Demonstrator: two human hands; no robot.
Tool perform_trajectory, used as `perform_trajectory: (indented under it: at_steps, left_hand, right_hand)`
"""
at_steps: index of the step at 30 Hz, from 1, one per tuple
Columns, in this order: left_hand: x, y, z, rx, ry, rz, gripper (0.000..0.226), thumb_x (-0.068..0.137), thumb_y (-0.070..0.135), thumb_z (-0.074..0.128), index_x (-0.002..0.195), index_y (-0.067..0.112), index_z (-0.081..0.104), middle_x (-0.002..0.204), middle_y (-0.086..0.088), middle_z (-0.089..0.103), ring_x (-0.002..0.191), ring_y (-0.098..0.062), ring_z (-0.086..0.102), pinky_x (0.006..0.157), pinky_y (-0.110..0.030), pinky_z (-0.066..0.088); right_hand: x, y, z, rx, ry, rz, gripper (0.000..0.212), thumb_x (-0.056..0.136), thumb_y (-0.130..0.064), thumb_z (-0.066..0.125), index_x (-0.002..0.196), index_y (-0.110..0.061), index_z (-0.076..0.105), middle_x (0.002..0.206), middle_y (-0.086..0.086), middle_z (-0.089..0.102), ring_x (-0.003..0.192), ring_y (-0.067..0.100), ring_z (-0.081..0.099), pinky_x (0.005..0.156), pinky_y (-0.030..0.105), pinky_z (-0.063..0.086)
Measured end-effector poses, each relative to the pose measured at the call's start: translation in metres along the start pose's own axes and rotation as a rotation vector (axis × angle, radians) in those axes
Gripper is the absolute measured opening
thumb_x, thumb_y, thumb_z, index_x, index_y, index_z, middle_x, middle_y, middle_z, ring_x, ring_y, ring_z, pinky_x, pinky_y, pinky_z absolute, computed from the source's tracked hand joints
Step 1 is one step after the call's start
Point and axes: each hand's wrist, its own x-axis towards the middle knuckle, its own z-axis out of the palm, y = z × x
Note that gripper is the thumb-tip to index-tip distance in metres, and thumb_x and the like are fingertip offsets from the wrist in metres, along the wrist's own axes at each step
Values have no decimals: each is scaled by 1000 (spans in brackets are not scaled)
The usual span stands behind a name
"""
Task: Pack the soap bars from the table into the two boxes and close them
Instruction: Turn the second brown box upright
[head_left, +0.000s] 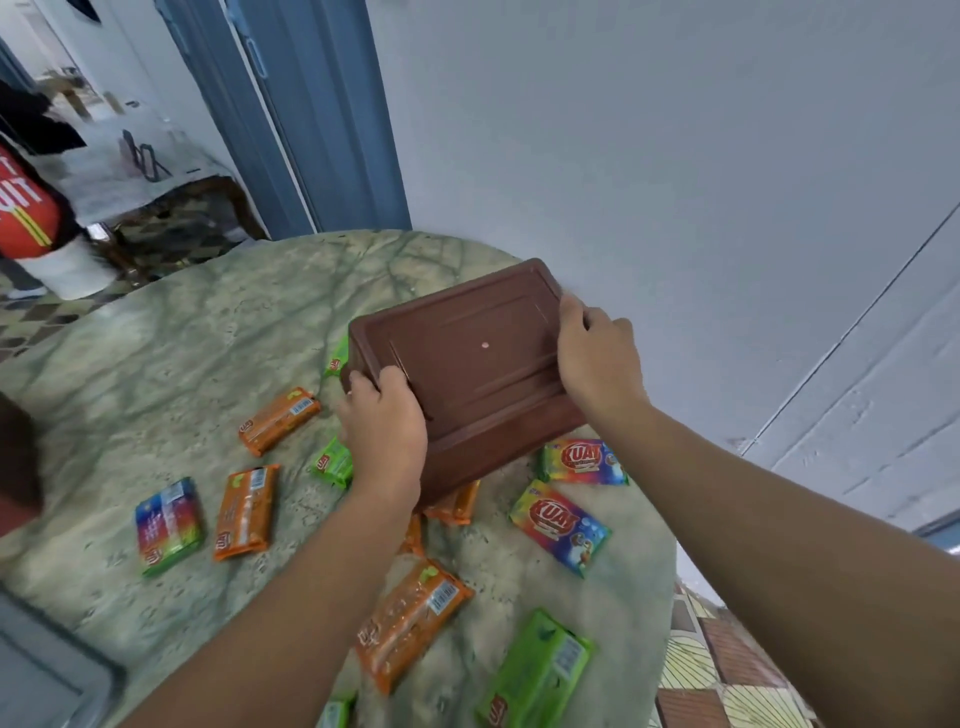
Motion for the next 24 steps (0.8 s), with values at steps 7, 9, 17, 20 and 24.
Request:
perform_trajectory:
  at_steps: [7, 9, 17, 20, 24]
  left_hand:
    - [1, 3, -100, -130, 16, 4, 59, 84, 47, 46, 132, 14, 54, 130, -6, 49, 114, -29, 52, 95, -49, 47]
    - [2, -4, -137, -192, -3, -7, 62, 81, 50, 46, 132, 16, 54, 135, -4, 47, 115, -26, 50, 95, -46, 43]
    - [13, -65, -285, -587, -265, -54, 35, 88, 49, 50, 111, 23, 47, 91, 1, 59, 71, -12, 64, 54, -26, 55]
    - [1, -77, -324, -634, -183, -49, 30, 97, 47, 47, 107, 20, 41, 76, 8, 51, 52, -3, 54, 42, -18, 44]
    - [-2, -83, -364, -728, -191, -169, 40, 97, 55, 55, 103, 16, 54, 71, 8, 61, 50, -4, 63, 43, -18, 48]
  right_hand:
    - [-99, -29, 30, 208, 20, -65, 71, 95, -73, 21, 138, -25, 52, 137, 8, 57, 131, 31, 48, 113, 49, 34]
    - [-133, -39, 47, 311, 28, -61, 67, 97, -72, 21, 140, -29, 49, 137, 0, 56, 129, 25, 47, 111, 46, 34]
    - [-243, -34, 132, 673, 40, 75, 101, 68, -103, 30, 141, -38, 56, 145, -7, 58, 137, 19, 51, 119, 50, 33]
    - [-273, -31, 146, 827, 25, 191, 91, 68, -99, 44, 125, -31, 64, 133, 3, 67, 125, 24, 62, 111, 52, 44]
    - [-326, -42, 132, 848, -74, 208, 66, 95, -77, 36, 112, -29, 78, 110, 6, 77, 95, 15, 75, 71, 25, 57]
